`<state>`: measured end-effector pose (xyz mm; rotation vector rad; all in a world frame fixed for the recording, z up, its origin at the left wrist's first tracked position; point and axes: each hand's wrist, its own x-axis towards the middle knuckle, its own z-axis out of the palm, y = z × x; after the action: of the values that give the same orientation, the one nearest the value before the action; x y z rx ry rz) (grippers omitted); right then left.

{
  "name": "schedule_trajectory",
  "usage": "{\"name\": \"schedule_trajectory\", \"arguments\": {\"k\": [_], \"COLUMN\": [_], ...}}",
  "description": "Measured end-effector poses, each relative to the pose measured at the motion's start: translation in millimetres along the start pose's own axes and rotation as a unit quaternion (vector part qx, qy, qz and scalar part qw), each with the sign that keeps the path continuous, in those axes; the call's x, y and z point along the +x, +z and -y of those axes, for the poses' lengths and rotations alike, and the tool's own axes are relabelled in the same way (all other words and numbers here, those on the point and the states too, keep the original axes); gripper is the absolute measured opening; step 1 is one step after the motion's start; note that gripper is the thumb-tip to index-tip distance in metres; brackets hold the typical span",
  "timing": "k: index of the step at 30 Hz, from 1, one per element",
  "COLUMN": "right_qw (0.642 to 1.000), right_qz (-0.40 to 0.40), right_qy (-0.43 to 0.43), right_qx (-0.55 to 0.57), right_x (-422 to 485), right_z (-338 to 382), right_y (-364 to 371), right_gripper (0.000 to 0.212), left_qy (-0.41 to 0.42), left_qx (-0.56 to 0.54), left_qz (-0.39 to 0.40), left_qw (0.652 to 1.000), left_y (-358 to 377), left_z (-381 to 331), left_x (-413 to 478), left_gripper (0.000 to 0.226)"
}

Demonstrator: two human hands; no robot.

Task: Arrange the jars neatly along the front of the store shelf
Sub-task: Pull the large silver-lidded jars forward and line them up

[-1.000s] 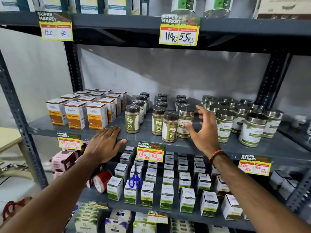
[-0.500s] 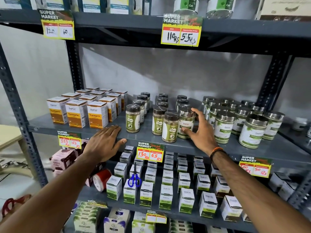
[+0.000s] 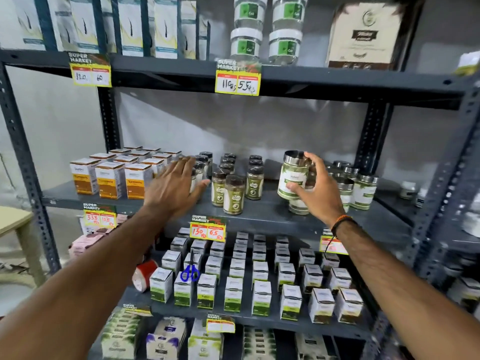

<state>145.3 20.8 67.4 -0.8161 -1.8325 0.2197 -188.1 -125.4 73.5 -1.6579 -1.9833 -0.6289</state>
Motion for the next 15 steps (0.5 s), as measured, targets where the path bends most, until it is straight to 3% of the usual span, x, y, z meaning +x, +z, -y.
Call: {"name": "schedule_trajectory", "arguments": {"k": [7, 15], "right_qw": [0.998, 0.994], "right_qz": [-0.049, -0.054], "right_qy": [0.006, 0.067], "right_qx": [-0.028, -0.067], "right_x": [1.5, -17.2], "right_z": [-28.7, -95.1], "right_y": [-93.5, -149.9], "right_gripper": [0.085, 0.088], "left_qy": [0.108, 0.111], "left_qx": [-0.012, -0.047], "left_qz": [-0.024, 0.055], "left_qw": [0.994, 0.991], "left_y": [5.3, 65.3], "left_z": [-113.9, -189.5], "left_x": [22.2, 22.5], "left_gripper": [0.082, 0.087]}}
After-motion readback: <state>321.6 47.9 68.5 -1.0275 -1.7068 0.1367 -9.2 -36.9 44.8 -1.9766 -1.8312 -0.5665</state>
